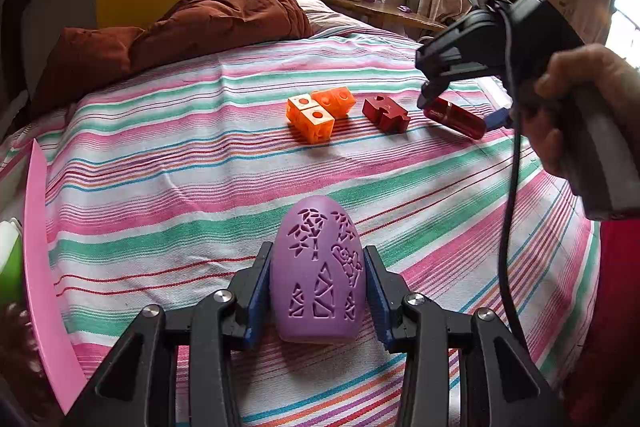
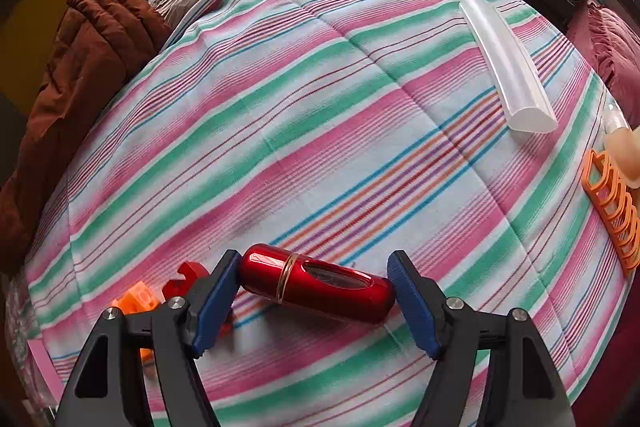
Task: Organize rigid objects
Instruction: 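Grasp the red cylinder with the right tool while the left lifts the lilac oval, then carry the lilac oval into the tray and open the left tool while the right holds the red cylinder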
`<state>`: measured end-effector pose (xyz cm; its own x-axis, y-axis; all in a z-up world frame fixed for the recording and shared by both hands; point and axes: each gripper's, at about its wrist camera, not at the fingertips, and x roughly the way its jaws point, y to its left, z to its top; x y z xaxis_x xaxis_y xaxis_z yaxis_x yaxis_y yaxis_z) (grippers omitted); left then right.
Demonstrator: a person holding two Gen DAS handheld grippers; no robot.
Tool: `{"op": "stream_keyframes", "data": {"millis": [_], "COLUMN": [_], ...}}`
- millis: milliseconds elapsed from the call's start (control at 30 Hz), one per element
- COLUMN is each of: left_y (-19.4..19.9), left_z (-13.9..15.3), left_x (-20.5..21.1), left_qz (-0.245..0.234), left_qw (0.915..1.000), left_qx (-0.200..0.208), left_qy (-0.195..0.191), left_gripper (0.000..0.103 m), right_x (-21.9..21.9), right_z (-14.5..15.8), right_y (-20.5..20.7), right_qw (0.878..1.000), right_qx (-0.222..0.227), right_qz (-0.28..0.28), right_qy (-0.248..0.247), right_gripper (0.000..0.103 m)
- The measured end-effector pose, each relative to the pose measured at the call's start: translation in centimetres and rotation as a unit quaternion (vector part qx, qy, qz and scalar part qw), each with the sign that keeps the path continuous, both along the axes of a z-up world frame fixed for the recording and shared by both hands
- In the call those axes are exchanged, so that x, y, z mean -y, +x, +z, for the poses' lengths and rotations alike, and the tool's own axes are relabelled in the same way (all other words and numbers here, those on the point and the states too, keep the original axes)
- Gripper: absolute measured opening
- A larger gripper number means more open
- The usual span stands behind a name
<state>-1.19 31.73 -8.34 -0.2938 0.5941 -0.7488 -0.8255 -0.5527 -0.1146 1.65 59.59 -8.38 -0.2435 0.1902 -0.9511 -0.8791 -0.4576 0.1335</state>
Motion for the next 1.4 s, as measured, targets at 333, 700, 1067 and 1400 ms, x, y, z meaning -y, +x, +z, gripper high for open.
{"op": "stream_keyframes", "data": {"millis": [333,700,1067,1400], "left_y": [0.6,0.7,3.0,3.2], "left_z": [0.0,0.9,6.6,9.4], "left_x": [-0.3,-0.3,3.1,8.4], "left_qz": [0.001,0.022,0.044,0.095], "left_qw": [0.9997,0.9993,0.9986,0.9941], "left_qx": [-0.021,-0.007,-0.029,-0.047], "left_qy": [-0.014,-0.029,0.009,0.020], "left_gripper": [0.043,0.043,0.043,0.043], "right_x": [2.7,2.6,1.8,1.2], "right_z": [-0.9,-0.6,-0.7,-0.7], "right_y": [1.5,1.9,0.1,0.3], "right_qw": [0.992,0.989,0.986,0.985], "right_qx": [0.045,0.044,0.046,0.047], "right_qz": [0.106,0.125,0.143,0.144], "right_qy": [0.043,0.060,0.074,0.080], "right_gripper": [0.076,0.075,0.075,0.075]}}
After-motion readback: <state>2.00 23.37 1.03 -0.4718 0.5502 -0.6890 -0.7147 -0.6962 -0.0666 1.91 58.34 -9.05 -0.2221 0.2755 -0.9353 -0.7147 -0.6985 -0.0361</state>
